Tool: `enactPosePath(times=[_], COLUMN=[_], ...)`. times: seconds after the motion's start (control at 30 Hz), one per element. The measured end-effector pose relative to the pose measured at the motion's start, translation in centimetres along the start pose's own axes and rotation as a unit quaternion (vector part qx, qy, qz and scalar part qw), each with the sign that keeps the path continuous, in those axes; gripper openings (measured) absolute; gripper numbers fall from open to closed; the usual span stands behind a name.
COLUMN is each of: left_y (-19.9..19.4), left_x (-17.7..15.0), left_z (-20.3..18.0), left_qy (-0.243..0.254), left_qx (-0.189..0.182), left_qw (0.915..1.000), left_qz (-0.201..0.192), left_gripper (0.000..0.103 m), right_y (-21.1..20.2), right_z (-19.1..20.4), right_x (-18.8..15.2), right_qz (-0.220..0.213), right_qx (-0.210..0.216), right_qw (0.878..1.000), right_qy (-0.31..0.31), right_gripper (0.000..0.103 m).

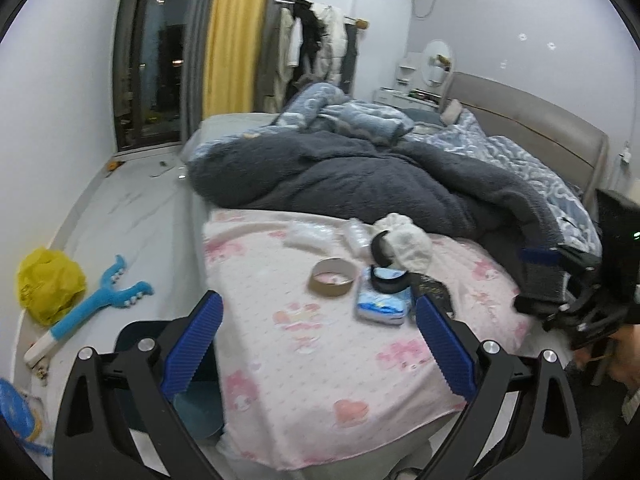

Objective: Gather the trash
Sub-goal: 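Reach the right gripper to the black Face tissue pack and close on it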

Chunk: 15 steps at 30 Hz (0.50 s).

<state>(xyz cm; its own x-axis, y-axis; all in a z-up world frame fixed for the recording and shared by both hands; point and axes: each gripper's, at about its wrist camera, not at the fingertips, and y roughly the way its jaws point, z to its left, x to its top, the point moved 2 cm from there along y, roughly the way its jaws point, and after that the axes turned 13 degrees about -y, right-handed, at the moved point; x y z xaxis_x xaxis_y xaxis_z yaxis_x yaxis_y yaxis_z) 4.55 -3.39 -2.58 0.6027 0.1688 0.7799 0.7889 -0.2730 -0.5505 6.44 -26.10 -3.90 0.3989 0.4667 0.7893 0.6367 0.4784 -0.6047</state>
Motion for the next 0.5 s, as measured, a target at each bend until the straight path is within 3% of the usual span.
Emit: enactPosePath(times=[0.17, 0.5], left_y=[2.4, 7.5], left_x=[-0.2, -0.3], left_z=[-1.5, -3.5], left_qy=[0.008, 0.031], left_qx=[-0.035, -0.052], left_qw=[0.9989, 0.9959], left_qz=[0.031, 0.067], left_gripper=[0.087, 0.075], right_y=[1.7, 6.5], right_z=[-0.8, -1.2], right_x=[-0.9, -1.8], right_qz=[0.015, 0.048], right_qx=[0.019, 0.063], right_qw=[1.0, 0.996], right_qy=[-0.011, -0.041], right_gripper=[0.096, 0.093])
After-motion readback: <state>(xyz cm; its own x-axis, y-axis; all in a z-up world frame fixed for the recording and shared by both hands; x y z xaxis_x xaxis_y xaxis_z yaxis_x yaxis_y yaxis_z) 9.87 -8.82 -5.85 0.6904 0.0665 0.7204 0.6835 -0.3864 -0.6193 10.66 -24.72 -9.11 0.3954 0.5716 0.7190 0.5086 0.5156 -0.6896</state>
